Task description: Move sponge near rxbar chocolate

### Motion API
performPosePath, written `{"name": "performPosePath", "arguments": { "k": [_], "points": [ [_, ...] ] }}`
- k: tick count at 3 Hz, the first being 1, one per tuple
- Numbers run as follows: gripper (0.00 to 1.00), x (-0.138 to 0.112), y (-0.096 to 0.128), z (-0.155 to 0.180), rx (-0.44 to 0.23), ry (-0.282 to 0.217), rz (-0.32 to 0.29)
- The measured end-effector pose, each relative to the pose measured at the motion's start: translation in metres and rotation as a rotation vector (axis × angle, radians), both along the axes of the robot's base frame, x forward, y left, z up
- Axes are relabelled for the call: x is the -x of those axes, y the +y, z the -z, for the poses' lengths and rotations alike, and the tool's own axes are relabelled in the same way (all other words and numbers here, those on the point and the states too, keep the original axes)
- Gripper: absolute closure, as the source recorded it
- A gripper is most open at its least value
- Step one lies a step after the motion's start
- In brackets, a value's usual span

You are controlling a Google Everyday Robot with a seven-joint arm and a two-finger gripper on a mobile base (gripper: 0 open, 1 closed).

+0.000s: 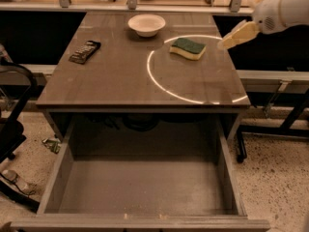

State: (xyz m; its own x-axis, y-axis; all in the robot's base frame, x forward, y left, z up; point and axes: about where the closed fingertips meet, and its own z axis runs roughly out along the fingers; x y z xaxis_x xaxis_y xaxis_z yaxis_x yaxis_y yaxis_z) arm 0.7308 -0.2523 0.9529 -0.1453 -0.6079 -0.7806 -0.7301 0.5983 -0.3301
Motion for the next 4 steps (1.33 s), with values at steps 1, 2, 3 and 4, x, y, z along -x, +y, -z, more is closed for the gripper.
{"name": "performPosePath", "arguments": {
  "k": [1, 2, 3, 4],
  "points": [
    [0.00, -0.039, 0.024, 0.032, -0.086, 0.038, -0.034],
    [0.00, -0.061, 0.038, 0.056, -0.156, 0.081, -0.057],
    [0.00, -0.065, 0.051, 0.086, -0.207, 0.167, -0.082],
    [0.00, -0.062, 0.057, 0.104, -0.216, 0.220, -0.100]
  ]
}}
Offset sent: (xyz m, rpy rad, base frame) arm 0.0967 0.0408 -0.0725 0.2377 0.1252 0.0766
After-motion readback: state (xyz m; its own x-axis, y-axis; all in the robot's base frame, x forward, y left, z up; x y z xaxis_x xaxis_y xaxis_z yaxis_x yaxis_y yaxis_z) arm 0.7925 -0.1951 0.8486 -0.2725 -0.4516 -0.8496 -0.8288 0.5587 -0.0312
